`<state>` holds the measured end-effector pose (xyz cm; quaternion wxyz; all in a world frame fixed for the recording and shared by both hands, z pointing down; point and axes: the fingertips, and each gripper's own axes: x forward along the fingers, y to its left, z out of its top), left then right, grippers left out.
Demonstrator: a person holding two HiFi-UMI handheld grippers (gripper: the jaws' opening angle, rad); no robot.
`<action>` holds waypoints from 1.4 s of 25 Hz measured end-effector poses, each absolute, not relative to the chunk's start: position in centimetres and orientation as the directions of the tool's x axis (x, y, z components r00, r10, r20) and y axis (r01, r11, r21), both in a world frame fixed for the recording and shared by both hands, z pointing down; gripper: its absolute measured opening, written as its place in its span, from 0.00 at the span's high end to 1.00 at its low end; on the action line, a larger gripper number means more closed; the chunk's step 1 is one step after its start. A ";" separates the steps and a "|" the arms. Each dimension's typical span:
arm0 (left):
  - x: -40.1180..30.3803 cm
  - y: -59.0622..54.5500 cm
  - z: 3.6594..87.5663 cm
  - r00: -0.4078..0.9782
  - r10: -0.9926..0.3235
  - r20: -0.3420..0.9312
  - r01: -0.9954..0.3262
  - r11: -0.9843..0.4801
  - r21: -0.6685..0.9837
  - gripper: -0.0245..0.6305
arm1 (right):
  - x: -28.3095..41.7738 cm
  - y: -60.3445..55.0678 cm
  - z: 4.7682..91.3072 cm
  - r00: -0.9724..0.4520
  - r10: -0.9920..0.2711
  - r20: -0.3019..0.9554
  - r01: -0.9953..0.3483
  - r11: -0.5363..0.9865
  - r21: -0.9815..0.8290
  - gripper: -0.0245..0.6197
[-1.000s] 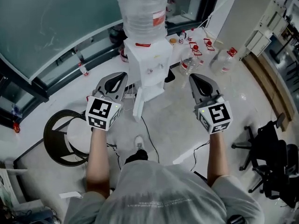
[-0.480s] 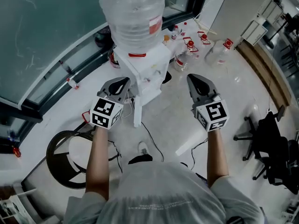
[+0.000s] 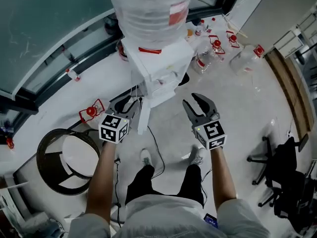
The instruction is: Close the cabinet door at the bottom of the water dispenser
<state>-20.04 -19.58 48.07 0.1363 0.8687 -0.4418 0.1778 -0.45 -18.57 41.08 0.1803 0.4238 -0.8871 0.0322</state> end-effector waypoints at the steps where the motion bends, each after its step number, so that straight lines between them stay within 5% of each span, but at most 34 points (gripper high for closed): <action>1: -20.2 -19.7 50.4 0.527 -0.720 0.451 -0.828 -0.554 0.084 0.72 | -0.7 -18.9 43.4 -0.594 -0.718 0.363 -0.744 0.662 0.090 0.70; 9: -21.6 -16.4 71.1 0.381 -0.718 0.583 -0.921 -0.348 0.174 0.64 | -1.7 -19.0 63.6 -0.660 -0.578 0.479 -0.664 0.747 -0.013 0.65; 19: -22.3 -8.6 92.9 0.302 -0.517 0.801 -0.952 -0.206 0.227 0.60 | -1.4 -12.9 83.1 -0.668 -0.394 0.632 -0.610 0.775 -0.162 0.57; 25: -21.6 -7.4 99.2 0.272 -0.432 0.860 -0.961 -0.085 0.261 0.55 | -0.7 -12.6 87.1 -0.656 -0.388 0.647 -0.652 0.723 -0.228 0.57; 30: -21.1 -7.3 99.9 0.169 -0.448 0.878 -0.981 0.011 0.194 0.63 | 0.6 -12.9 87.6 -0.652 -0.381 0.655 -0.659 0.712 -0.242 0.57; 35: -16.7 -6.5 99.7 0.215 -0.433 0.875 -0.965 0.041 0.257 0.65 | 4.8 -12.9 87.9 -0.614 -0.396 0.683 -0.693 0.685 -0.225 0.57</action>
